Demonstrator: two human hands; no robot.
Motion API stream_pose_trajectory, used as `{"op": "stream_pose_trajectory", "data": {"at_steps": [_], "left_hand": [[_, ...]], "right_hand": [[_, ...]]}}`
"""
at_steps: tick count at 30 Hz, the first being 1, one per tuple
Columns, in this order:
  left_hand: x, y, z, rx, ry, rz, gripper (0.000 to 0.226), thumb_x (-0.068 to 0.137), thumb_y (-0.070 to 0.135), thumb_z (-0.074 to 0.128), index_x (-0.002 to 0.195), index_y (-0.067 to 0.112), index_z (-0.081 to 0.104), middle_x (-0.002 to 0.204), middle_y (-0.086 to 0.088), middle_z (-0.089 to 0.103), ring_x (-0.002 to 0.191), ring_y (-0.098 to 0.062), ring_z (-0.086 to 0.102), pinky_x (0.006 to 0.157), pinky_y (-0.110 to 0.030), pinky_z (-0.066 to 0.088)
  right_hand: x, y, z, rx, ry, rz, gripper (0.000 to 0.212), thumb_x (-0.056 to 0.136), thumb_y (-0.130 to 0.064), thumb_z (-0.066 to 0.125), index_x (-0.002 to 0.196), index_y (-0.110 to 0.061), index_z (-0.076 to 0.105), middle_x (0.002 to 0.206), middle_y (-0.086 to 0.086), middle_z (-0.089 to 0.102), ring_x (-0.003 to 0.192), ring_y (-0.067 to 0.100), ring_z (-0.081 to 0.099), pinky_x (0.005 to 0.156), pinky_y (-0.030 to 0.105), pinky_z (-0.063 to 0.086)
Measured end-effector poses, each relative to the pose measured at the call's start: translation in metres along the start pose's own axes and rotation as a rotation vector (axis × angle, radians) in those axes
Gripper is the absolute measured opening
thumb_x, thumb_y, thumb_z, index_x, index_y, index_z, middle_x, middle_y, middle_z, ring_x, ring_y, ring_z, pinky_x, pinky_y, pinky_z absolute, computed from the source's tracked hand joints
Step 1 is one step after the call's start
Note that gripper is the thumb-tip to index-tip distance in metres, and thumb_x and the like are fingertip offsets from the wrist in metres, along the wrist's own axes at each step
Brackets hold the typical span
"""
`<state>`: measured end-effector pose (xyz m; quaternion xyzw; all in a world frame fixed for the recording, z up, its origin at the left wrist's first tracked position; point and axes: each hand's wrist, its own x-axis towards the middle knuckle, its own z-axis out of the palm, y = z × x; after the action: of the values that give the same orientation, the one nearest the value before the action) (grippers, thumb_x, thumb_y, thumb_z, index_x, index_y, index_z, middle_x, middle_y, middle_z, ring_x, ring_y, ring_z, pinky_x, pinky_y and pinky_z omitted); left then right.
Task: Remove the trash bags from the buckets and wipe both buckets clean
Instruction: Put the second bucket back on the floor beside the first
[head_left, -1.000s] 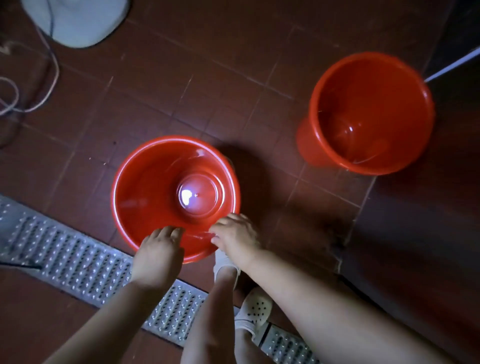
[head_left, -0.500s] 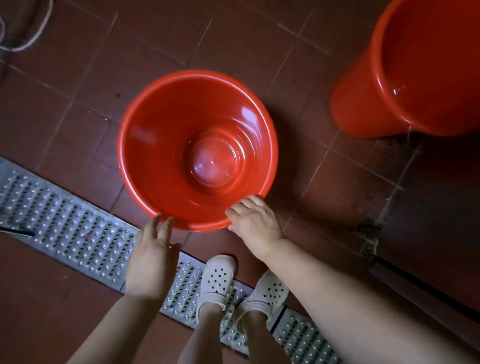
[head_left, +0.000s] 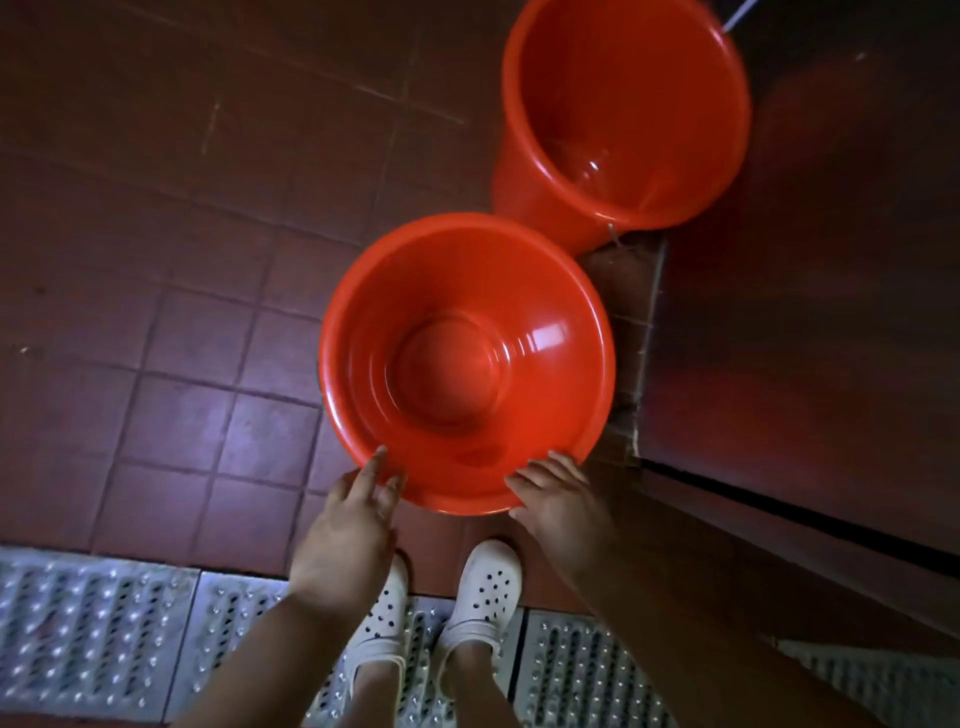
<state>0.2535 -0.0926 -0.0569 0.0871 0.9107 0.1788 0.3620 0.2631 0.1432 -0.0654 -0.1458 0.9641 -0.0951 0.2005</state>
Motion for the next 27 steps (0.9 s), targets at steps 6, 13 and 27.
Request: {"op": "stream_pose_trajectory", "data": {"at_steps": [6, 13, 27], "left_hand": [[0.029, 0.051, 0.005, 0.010, -0.065, 0.106, 0.072, 0.091, 0.014, 0.047, 0.151, 0.026, 0.008, 0.158, 0.011, -0.013, 0.143, -0.016, 0.005, 0.110, -0.028, 0.030], [0.048, 0.084, 0.015, 0.074, -0.097, 0.103, 0.074, 0.095, 0.018, 0.046, 0.150, 0.022, -0.003, 0.156, 0.010, -0.020, 0.145, -0.021, 0.000, 0.114, -0.036, 0.027], [0.052, 0.103, 0.026, 0.115, -0.098, 0.062, 0.064, 0.098, 0.023, 0.040, 0.151, 0.017, 0.006, 0.159, 0.003, -0.007, 0.145, -0.031, 0.007, 0.115, -0.033, 0.017]], "right_hand": [[-0.033, 0.042, -0.004, 0.063, 0.034, 0.192, 0.049, 0.041, -0.027, 0.094, 0.085, -0.017, 0.076, 0.084, -0.003, 0.073, 0.080, 0.018, 0.070, 0.084, 0.042, 0.054], [-0.048, 0.074, 0.004, 0.104, -0.061, 0.264, 0.040, 0.075, -0.027, 0.074, 0.113, -0.016, 0.068, 0.114, 0.002, 0.068, 0.111, 0.025, 0.059, 0.107, 0.041, 0.036], [-0.053, 0.081, 0.008, 0.149, -0.051, 0.273, 0.044, 0.080, -0.027, 0.068, 0.122, -0.016, 0.062, 0.122, 0.004, 0.063, 0.120, 0.024, 0.053, 0.113, 0.033, 0.024]]}}
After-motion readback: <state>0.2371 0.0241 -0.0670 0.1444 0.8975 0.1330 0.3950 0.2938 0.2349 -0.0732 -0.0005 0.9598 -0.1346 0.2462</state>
